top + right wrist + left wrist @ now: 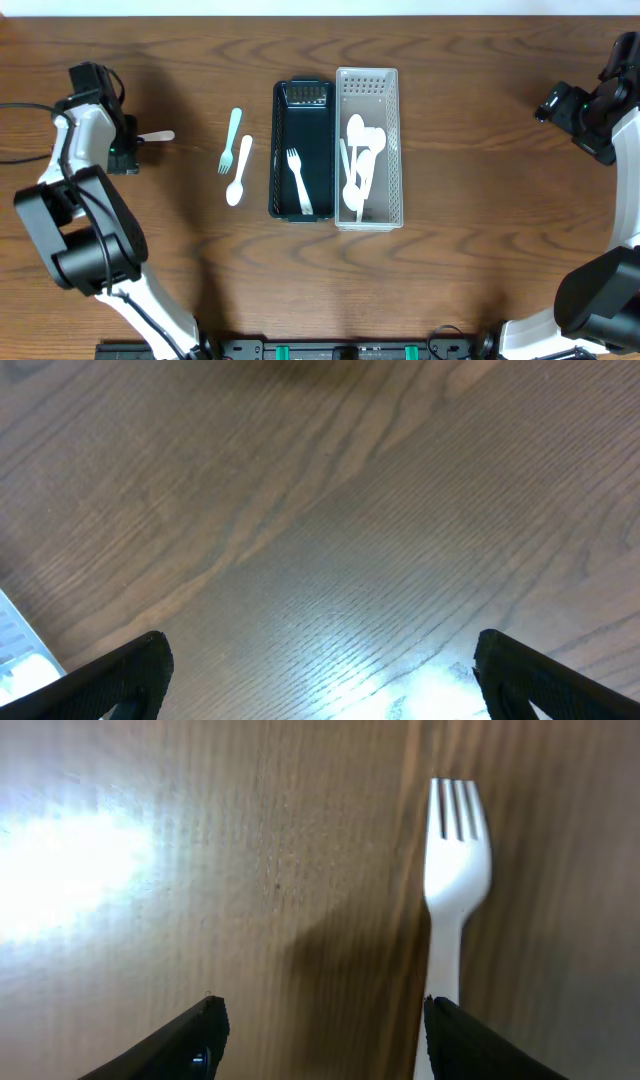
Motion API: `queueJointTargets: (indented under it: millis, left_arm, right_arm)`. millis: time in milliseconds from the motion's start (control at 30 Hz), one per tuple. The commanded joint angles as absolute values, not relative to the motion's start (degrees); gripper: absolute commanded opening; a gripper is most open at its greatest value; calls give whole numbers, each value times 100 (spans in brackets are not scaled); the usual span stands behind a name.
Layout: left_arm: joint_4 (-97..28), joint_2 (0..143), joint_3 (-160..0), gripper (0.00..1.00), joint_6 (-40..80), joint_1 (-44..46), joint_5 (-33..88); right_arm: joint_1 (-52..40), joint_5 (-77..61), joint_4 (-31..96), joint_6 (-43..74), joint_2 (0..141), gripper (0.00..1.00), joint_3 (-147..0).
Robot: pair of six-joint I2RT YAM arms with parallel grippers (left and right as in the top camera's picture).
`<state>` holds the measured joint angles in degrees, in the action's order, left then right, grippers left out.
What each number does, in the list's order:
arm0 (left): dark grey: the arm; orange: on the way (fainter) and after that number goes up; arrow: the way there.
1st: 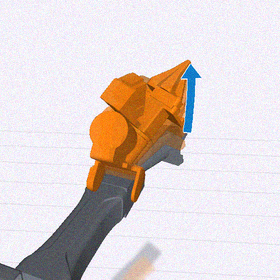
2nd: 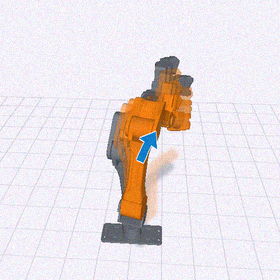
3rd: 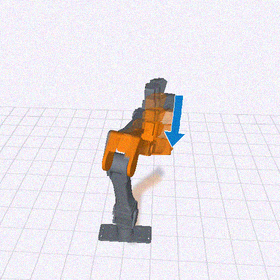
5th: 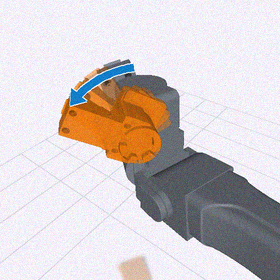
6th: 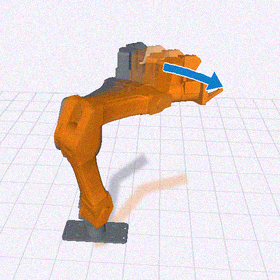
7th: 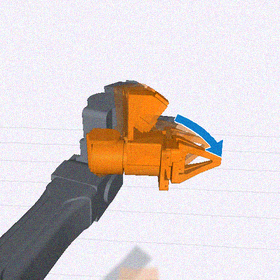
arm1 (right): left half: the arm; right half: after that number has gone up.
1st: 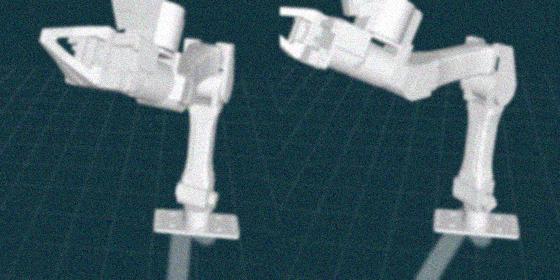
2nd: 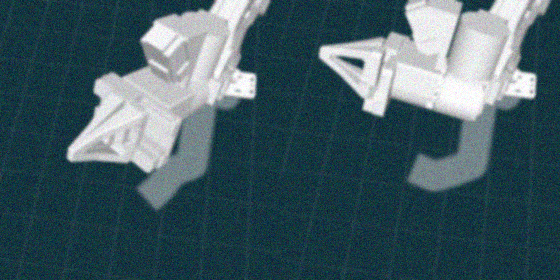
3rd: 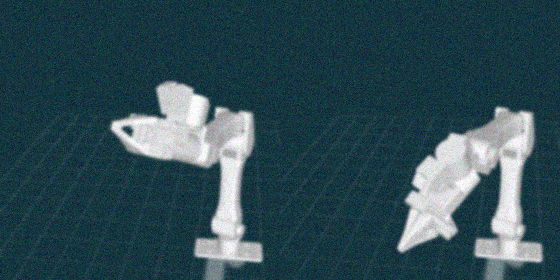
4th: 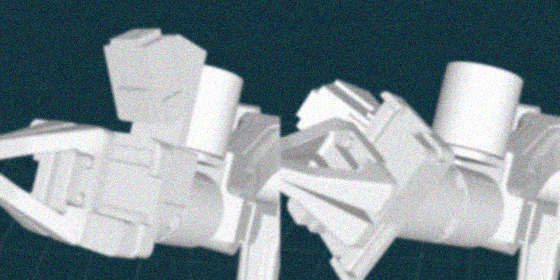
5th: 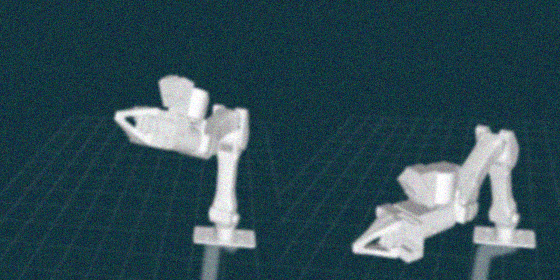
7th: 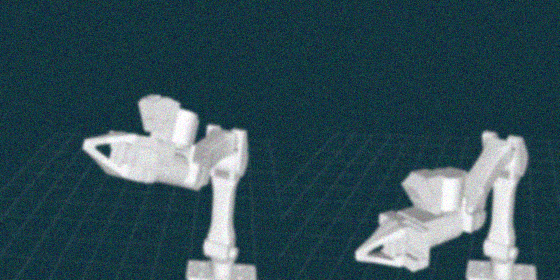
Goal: Pack container
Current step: 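Move the left gripper to the white fork lying at far left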
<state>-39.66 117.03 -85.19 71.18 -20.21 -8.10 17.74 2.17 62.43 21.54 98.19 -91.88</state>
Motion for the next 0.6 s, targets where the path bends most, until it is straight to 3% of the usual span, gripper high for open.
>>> queueJointTargets:
  millis: [0,567]
  left_arm:
    - [-3763,11911,-8530,66,7472,-2036,-836]
    - [-2075,12014,-8530,66,7214,-2117,-777]
  right_arm:
    - [1793,235,6261,2095,9870,99,-9164]
    - [1793,235,6261,2095,9870,99,-9164]
